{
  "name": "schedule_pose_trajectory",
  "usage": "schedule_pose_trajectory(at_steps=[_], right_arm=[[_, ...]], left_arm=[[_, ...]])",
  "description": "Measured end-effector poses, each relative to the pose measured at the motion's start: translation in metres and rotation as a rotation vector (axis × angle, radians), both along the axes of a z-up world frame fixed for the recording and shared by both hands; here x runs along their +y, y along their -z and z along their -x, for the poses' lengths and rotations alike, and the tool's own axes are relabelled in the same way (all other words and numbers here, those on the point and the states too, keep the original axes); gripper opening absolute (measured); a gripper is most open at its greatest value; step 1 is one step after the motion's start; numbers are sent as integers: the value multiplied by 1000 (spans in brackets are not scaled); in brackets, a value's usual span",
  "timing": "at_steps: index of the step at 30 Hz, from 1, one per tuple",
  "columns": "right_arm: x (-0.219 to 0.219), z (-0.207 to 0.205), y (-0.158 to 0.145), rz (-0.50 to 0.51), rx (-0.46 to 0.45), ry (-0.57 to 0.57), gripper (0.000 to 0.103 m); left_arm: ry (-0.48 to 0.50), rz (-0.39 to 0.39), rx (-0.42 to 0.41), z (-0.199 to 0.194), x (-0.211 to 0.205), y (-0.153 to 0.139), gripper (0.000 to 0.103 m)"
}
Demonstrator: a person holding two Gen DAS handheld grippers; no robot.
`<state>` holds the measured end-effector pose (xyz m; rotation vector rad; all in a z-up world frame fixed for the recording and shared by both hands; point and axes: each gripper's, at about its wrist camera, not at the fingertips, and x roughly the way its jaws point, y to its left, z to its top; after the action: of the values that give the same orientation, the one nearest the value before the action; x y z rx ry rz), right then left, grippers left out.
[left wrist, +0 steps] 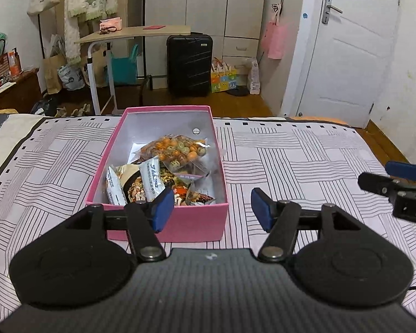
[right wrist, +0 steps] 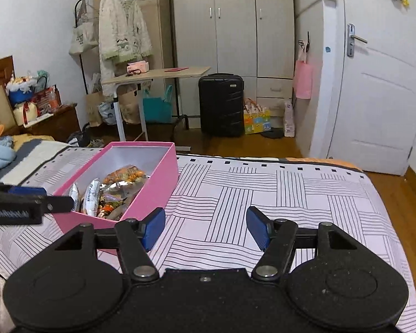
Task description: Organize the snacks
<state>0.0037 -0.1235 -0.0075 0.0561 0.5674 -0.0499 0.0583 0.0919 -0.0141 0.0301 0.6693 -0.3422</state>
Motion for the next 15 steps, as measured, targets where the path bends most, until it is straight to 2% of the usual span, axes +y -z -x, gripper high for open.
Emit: schedule_pose_trajectory(at_steps=[2, 3, 8, 10, 11, 13, 15], right_arm=[[1, 4, 0, 8, -3, 9, 78], [3, 5, 0, 17, -5, 12, 85], [5, 13, 0, -6, 5, -11, 87], [4, 13, 2, -3, 13, -6, 88], [5, 15, 3, 6, 11, 2, 89], [4, 18, 4, 12, 2, 23, 100], [2, 20, 7, -10, -5, 43, 103]], left_arm=[[-3, -4, 0, 3, -2, 2, 66], [-4, -4, 0, 4, -3, 4, 68], [11, -29, -17, 11, -8, 6, 87], [21, -23, -24, 14, -8, 7, 92], [15, -19, -25, 14, -8, 7, 95], [8, -18, -37, 16, -8, 7, 100], [2, -26, -45, 16, -8, 8, 101]])
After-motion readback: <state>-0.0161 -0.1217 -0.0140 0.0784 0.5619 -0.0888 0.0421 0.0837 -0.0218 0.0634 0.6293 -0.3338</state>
